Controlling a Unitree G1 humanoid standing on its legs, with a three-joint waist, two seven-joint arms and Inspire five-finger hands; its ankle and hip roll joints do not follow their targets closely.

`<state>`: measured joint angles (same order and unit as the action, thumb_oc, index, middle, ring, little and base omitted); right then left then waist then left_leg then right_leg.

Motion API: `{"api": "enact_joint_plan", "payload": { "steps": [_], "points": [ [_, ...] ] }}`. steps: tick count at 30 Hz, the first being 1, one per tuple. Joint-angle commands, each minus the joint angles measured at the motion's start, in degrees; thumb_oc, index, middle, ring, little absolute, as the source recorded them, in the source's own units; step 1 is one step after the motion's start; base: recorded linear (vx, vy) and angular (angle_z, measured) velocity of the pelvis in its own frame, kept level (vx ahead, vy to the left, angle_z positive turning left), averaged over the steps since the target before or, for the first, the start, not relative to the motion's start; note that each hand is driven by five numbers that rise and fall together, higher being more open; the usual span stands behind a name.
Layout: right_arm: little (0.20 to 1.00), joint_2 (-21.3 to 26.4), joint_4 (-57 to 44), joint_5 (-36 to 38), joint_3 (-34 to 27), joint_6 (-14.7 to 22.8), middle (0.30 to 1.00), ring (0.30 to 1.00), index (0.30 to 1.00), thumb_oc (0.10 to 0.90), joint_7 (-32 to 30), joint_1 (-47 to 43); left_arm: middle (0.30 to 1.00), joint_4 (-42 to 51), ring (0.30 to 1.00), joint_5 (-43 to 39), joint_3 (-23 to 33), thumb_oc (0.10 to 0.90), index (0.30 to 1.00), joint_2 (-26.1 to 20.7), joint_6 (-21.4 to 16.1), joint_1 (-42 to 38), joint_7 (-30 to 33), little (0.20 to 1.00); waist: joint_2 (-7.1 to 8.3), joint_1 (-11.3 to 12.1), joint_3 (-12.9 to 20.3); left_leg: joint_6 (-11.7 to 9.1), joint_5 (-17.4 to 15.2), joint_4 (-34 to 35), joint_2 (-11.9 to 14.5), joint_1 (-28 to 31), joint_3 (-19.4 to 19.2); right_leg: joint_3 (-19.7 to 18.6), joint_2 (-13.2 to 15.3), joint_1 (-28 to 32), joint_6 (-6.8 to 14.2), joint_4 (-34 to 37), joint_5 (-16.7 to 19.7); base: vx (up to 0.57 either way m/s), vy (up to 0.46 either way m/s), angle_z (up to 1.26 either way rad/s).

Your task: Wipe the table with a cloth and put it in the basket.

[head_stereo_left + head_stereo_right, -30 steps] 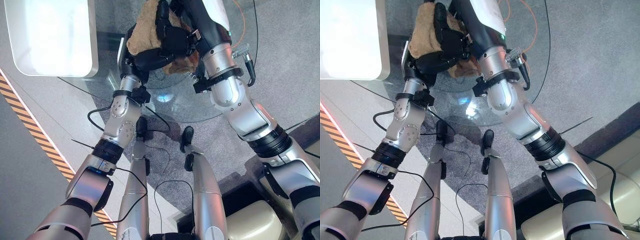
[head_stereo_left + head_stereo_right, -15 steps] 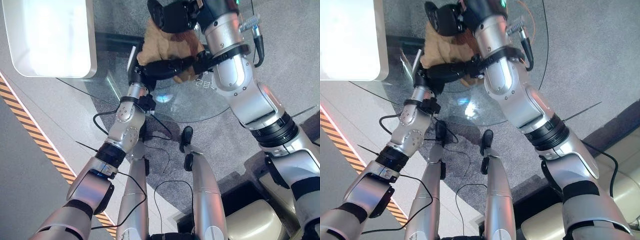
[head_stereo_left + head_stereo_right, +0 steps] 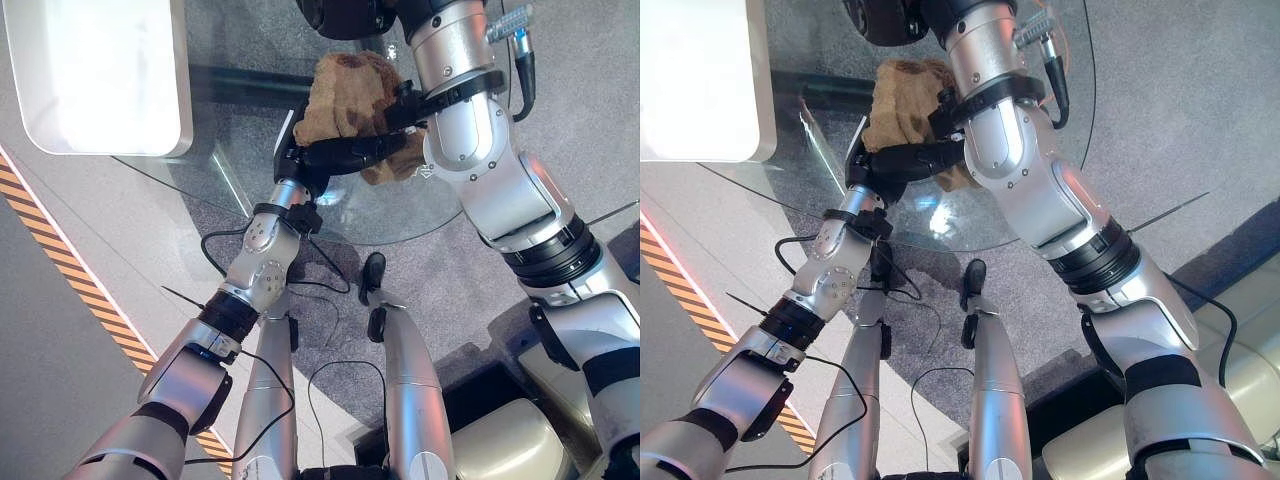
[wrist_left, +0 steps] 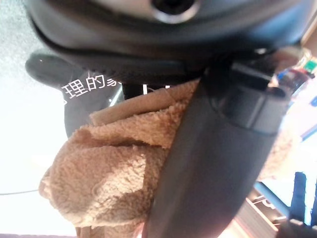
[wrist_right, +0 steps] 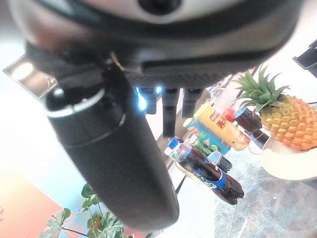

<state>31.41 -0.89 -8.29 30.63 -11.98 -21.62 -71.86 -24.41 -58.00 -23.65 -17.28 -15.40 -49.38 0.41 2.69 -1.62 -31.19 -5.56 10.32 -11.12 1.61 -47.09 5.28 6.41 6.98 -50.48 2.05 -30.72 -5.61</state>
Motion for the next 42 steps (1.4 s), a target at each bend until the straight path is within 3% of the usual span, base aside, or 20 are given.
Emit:
{"api": "enact_joint_plan", "payload": {
  "steps": [1, 22, 42],
  "points": [
    [0.9, 0.4, -8.14, 0.34, -5.16, 4.8, 0.9, 0.9, 0.9, 0.8, -4.45, -8.79, 0.3, 7.27, 0.3, -1.34, 1.17, 0.1, 0.3, 3.32, -4.41, -5.3, -7.12, 0.2, 2.74, 1.31, 1.39, 4.13, -7.98, -5.87, -3.39, 3.13, -3.87, -2.67, -4.5, 6.99, 1.98, 14.65, 8.78, 0.0, 0.0, 0.0],
    [0.9, 2.3, -6.51, 2.28, -7.19, 4.46, 0.9, 0.9, 0.9, 0.8, -10.21, -8.1, 0.3, 6.71, 0.3, -1.64, 3.69, 0.1, 0.3, 1.61, -7.05, -5.48, -5.85, 0.2, 2.73, 1.03, 1.39, 4.01, -8.15, -5.68, -3.24, 3.22, -4.08, -2.75, -4.39, 7.15, 1.91, 15.07, 8.66, 0.0, 0.0, 0.0],
    [0.9, 4.21, -4.63, 4.77, -11.11, 5.45, 0.9, 0.9, 0.9, 0.8, -14.41, -2.87, 0.3, 7.36, 0.3, -5.39, 10.15, 0.1, 0.3, -2.97, -11.2, -5.12, -5.83, 0.2, 0.95, 1.18, 1.39, 3.71, -7.86, -4.94, -3.26, 2.6, -3.74, -2.79, -3.62, 6.01, 2.13, 15.08, 8.49, 0.0, 0.0, 0.0]
  ]
}}
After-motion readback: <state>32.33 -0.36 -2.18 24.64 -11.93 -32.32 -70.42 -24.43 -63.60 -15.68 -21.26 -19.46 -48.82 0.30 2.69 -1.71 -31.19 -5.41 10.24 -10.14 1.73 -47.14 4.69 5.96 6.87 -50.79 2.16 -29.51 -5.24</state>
